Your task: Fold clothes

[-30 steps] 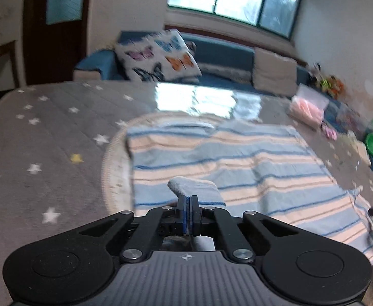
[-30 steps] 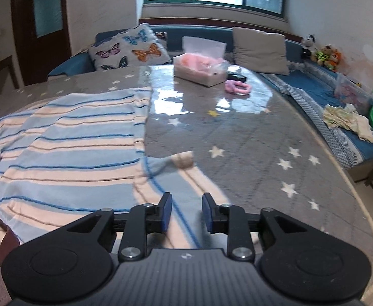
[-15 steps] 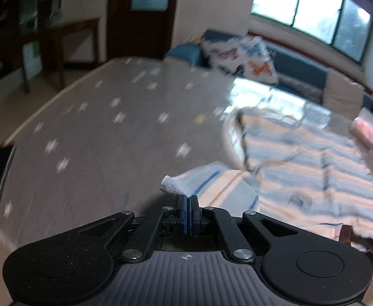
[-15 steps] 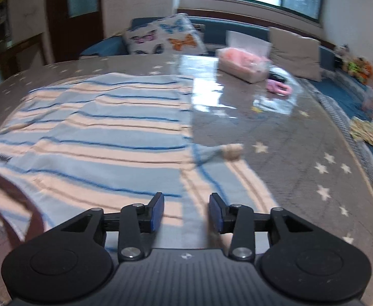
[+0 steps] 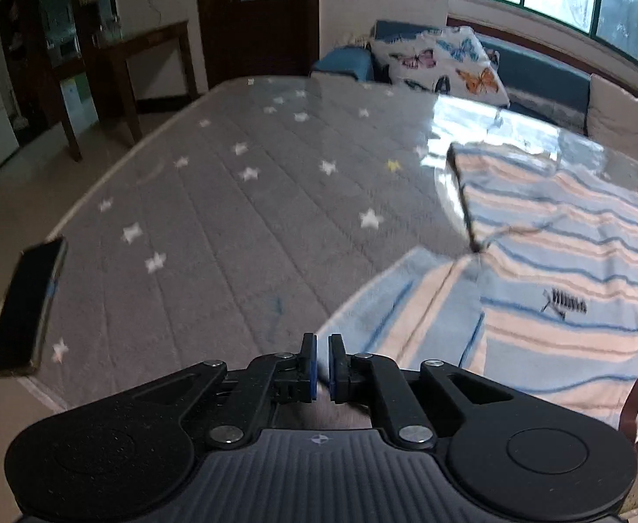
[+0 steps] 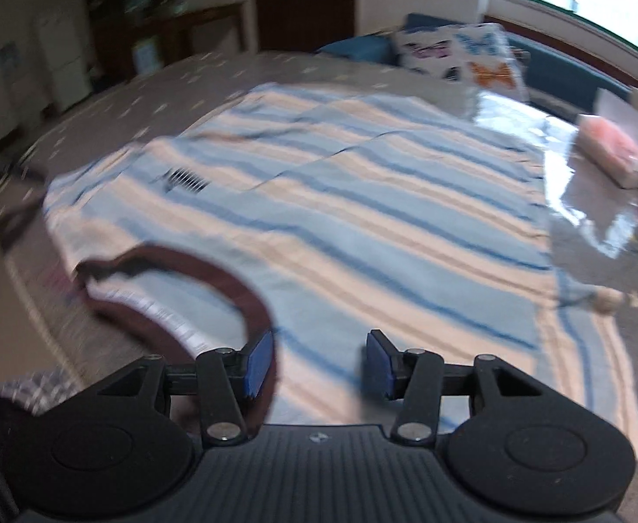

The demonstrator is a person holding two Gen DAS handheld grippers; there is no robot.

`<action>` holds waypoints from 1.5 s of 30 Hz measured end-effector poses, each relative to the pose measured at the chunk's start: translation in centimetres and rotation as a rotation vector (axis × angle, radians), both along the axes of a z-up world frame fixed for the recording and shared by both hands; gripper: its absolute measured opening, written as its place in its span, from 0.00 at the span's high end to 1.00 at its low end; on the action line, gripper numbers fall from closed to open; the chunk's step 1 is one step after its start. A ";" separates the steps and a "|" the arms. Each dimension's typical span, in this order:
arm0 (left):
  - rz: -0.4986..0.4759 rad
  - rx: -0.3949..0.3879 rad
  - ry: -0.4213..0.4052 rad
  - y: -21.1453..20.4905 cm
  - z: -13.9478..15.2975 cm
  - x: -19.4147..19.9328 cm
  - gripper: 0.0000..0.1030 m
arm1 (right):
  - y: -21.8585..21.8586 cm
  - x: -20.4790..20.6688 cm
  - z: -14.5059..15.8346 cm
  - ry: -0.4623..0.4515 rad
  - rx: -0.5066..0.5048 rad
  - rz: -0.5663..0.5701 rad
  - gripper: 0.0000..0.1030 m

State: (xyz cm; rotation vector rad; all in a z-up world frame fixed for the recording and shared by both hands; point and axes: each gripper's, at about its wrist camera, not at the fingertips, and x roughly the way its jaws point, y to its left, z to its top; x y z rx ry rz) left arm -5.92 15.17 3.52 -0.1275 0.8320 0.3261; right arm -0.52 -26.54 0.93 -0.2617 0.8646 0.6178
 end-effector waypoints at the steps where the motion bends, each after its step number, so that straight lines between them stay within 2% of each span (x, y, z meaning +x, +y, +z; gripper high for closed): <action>1: -0.015 0.002 -0.012 0.0 0.3 0.2 0.92 | 0.4 -0.3 0.0 0.000 -0.009 0.025 0.53; 5: -0.124 -0.007 -0.037 -2.4 0.8 1.4 0.87 | 1.1 -0.7 1.1 -0.036 -0.003 0.061 0.53; 9: -0.272 -0.030 -0.040 -6.2 0.4 3.2 0.80 | 1.5 0.8 1.9 -0.080 0.026 0.032 0.53; 12: -0.381 -0.046 -0.038 -9.3 -0.1 4.6 0.78 | 2.2 2.1 1.6 -0.096 0.020 0.007 0.53; 15: -0.472 -0.057 -0.028 -12.3 -0.9 5.9 0.74 | 2.9 2.9 0.8 -0.086 0.018 0.013 0.52; 20: -0.624 -0.041 0.018 -16.3 -2.6 6.2 0.74 | 4.0 2.7 -0.3 -0.057 0.001 0.064 0.52; 26: -0.719 -0.034 0.056 -17.6 -3.3 5.2 0.71 | 3.8 1.4 -0.2 -0.020 -0.022 0.140 0.52; 29: -0.683 -0.032 0.042 -16.4 -2.5 6.2 0.68 | 3.2 1.5 0.4 -0.017 -0.021 0.155 0.52; 32: -0.581 -0.031 0.028 -14.3 -1.5 8.5 0.67 | 2.1 3.1 1.2 -0.018 -0.007 0.111 0.52; 37: -0.403 -0.051 -0.012 -10.1 0.3 13.4 0.63 | 0.3 7.0 2.3 -0.035 0.013 0.019 0.52; 45: -0.212 -0.112 -0.038 -4.4 1.1 22.1 0.65 | -2.4 15.0 3.1 -0.047 0.067 -0.132 0.52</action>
